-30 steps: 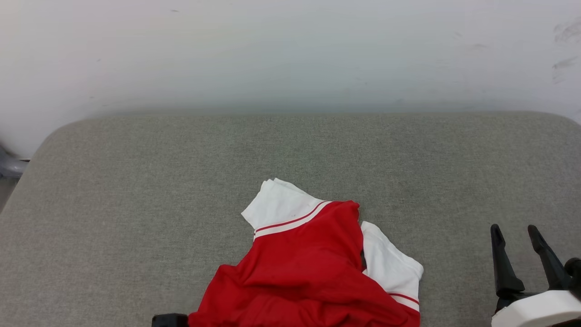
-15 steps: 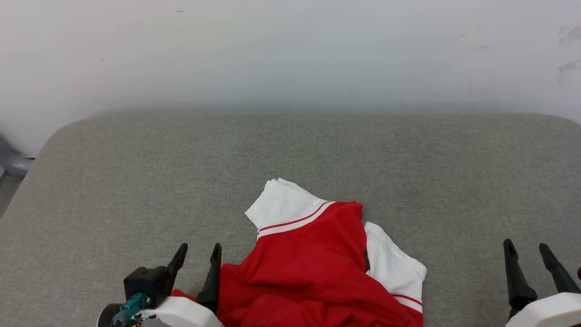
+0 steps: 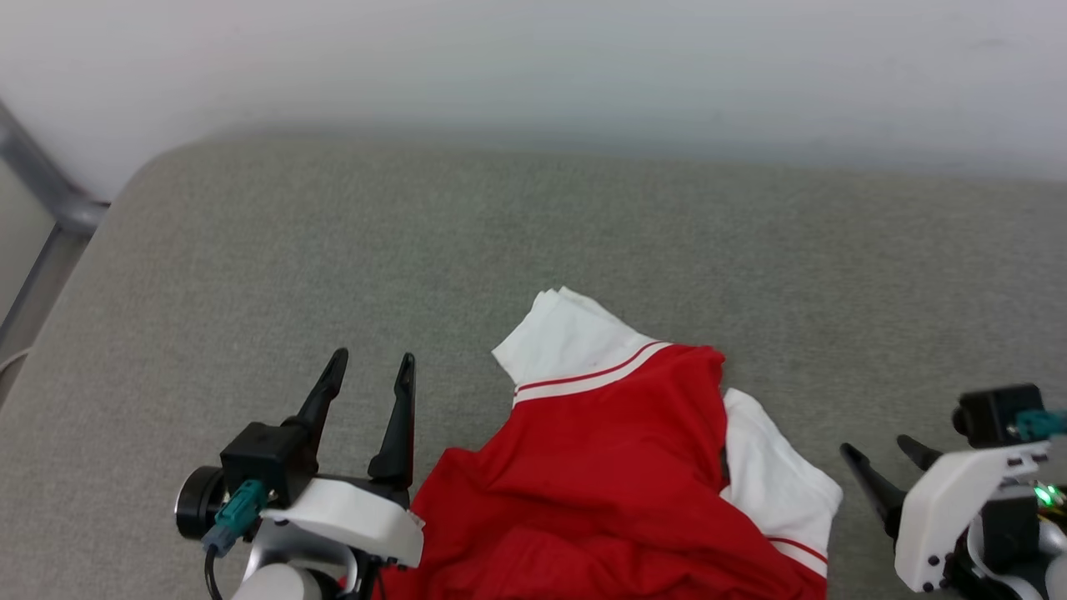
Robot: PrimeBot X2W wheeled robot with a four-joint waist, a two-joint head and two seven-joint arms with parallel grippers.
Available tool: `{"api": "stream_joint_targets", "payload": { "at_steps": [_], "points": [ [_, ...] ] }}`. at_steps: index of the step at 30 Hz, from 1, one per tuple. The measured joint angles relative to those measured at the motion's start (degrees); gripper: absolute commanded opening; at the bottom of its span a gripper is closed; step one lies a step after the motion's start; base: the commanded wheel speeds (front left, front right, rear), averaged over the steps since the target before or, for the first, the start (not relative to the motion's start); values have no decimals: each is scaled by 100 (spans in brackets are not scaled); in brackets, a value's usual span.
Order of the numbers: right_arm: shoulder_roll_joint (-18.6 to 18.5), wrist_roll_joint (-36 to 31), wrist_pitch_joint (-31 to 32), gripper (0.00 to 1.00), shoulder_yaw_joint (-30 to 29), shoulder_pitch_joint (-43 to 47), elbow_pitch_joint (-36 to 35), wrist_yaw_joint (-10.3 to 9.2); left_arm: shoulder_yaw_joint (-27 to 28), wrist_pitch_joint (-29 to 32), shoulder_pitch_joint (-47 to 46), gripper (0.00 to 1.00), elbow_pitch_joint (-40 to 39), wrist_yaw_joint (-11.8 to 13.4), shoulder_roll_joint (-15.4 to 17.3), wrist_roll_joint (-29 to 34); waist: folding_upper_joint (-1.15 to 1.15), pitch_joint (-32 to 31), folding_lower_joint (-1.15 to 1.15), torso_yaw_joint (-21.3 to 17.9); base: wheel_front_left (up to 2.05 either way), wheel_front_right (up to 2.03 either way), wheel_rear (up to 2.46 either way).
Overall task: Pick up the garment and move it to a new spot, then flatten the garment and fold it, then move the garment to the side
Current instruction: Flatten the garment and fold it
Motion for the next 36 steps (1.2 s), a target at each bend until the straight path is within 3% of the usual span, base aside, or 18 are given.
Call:
{"api": "stream_joint_targets", "payload": {
  "at_steps": [6,18,19,20,21,28,36],
  "points": [
    [-488,238,720,100,755,-637,163,1,-38,-159,-388,100,31,-102,-164,46,0,450,1,261,0,0,0],
    [-1100,680,1284,100,1882,-1352,912,-3,-11,-336,-667,100,279,-198,-332,82,0,1071,1,655,0,0,0],
    [-1113,734,1348,81,1911,-1380,953,-4,-7,-339,-667,100,298,-198,-334,82,0,1089,0,662,0,0,0],
    [-1128,790,1404,11,1944,-1417,985,-12,2,-353,-667,100,311,-198,-339,81,0,1103,1,665,0,0,0],
    [-1155,813,1448,0,1986,-1440,999,-12,9,-356,-667,100,327,-198,-349,80,0,1112,1,666,0,0,0],
    [-1151,1020,1085,0,1972,-1475,1017,5,21,-324,-628,100,532,-154,-314,90,0,971,1,610,0,0,0],
    [-934,655,350,0,727,-1259,802,2,116,-55,-547,100,557,-190,-108,-62,0,635,0,424,0,0,0]
  ]
}}
